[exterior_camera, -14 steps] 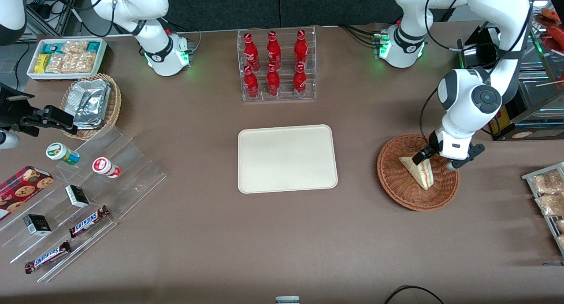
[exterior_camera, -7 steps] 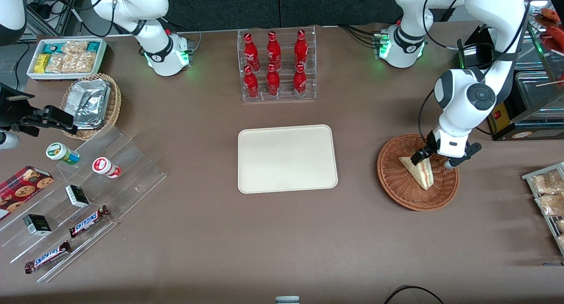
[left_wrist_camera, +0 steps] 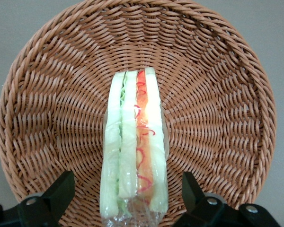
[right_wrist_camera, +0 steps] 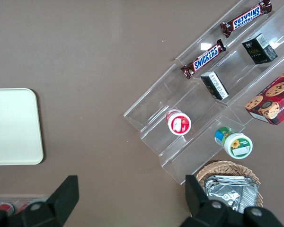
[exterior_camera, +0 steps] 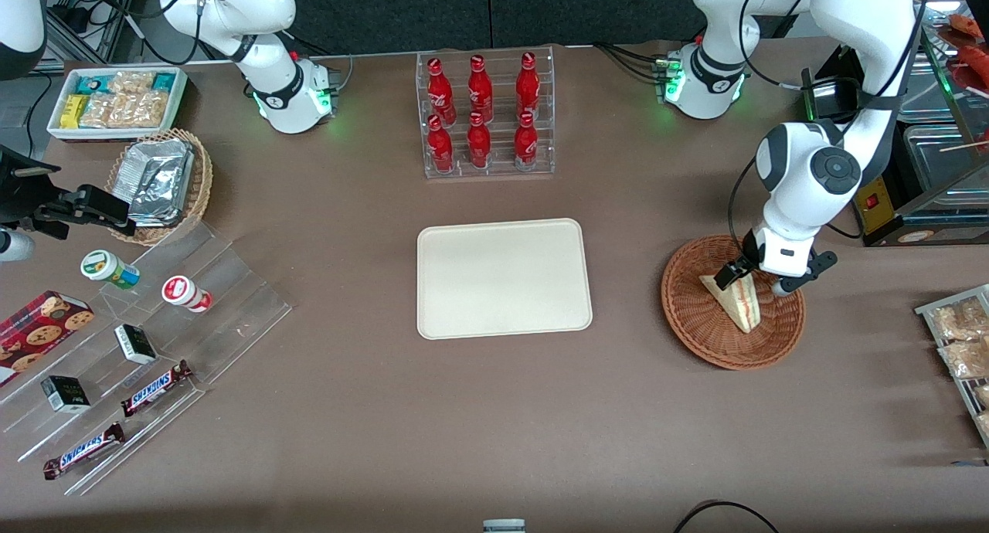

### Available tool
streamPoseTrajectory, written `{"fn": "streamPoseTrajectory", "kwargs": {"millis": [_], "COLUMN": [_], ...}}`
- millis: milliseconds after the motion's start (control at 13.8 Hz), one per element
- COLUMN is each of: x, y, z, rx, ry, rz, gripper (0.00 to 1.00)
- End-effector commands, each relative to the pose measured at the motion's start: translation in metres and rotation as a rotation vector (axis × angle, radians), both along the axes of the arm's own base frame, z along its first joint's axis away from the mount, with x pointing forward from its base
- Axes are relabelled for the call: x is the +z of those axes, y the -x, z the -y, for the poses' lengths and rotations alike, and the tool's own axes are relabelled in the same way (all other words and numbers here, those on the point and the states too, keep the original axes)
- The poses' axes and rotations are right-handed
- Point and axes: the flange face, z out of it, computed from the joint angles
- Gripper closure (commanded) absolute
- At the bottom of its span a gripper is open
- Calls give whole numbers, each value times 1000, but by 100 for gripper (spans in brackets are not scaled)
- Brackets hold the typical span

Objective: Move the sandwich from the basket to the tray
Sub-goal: 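Close the left gripper on the wrapped sandwich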

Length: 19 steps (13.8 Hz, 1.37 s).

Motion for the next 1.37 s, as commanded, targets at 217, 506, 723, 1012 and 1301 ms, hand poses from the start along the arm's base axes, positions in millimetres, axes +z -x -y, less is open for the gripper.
{"fn": "streamPoseTrajectory", "kwargs": {"millis": [217, 506, 723, 1012, 1301], "x": [-4, -1, 11, 51, 127], "y": [1, 0, -1, -6, -31], "z": [9, 9, 9, 21, 58], "rx": [4, -19, -31, -61, -119], "ry": [7, 4, -1, -13, -34], "rz": [18, 17, 18, -53, -191], "gripper": [73, 100, 100, 100, 100]}}
